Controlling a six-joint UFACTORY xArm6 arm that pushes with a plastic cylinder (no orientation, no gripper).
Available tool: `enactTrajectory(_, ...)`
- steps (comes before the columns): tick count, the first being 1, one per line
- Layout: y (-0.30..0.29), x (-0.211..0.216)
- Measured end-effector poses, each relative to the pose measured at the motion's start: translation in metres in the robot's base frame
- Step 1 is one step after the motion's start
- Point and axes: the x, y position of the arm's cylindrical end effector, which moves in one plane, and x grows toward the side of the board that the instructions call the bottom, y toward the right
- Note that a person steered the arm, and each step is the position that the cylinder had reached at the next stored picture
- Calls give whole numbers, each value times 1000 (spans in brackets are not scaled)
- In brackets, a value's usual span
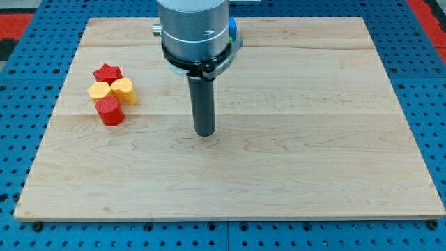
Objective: Slide the blue triangle left a bit
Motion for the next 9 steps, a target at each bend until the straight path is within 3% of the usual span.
enactTrajectory(2, 54, -25)
enactTrajectory(4, 91, -115)
enactTrajectory(5, 105, -188)
enactTrajectory(7, 88, -286)
enactTrajectory(9, 44, -285)
